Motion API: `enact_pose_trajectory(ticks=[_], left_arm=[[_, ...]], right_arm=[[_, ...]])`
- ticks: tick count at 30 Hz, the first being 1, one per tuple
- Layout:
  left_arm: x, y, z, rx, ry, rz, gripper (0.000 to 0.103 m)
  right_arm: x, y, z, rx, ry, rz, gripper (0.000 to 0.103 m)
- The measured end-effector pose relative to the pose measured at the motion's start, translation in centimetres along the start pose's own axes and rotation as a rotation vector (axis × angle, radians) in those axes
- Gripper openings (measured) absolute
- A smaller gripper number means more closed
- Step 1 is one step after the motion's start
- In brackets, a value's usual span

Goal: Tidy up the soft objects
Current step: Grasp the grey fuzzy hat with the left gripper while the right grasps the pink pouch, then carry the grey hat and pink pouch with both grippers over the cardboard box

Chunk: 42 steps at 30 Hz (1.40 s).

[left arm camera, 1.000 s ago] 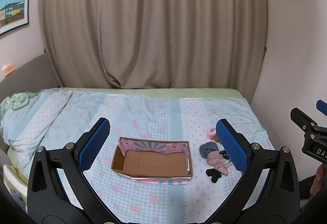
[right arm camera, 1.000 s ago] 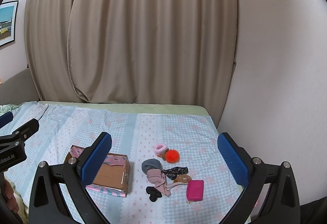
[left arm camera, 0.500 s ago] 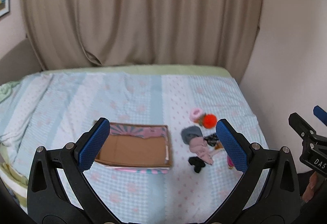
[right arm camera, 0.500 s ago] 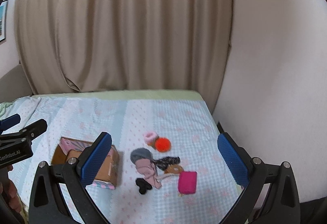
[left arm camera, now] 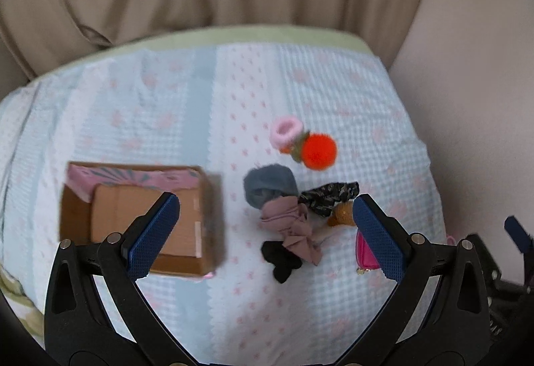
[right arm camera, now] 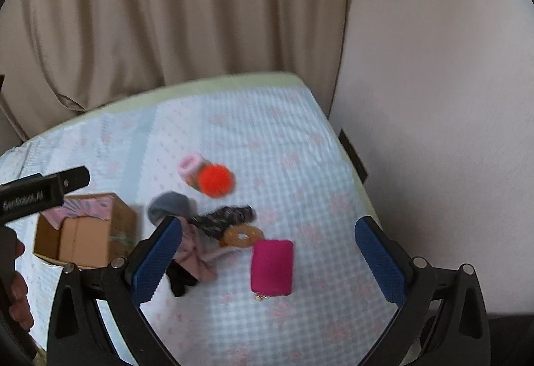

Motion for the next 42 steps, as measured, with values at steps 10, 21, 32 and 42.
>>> enact_pose_trajectory(ticks=[10,21,32,42], left_arm=[[-13.7,-2.8,0.8,-0.018,0.202,-0.015,0.102],[-25.4,-2.7,2.1,-0.018,0.339,-0.049,0.102],[-29.9,-3.7,3.8,-0.017,0.437,0.027,0.068],[-28.9,-3.2,2.7,-0.015,0.407,0.058,0.053]], right_arm=[[-10.8,-2.6,4.1,-0.078,0.198,0.015,0.103],[-19.5,-2.9,9.2,-0.11,0.386,0.021,0.103],[-23.6,-2.1,10.8,-0.099,0.486,0.012,0.082],[-23.2,-2.7,10.6,-0.086,0.488,0.01,0.048]])
Point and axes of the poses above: each gripper's, at about its wrist camera, not at the fingertips, and x roughly against the way its jaws point, y to its left, z to its underside, the point moved 4 cm from there along -x, roughly the way its jaws point, and after that the axes turned 6 degrees about -z, right-handed, at the moved point
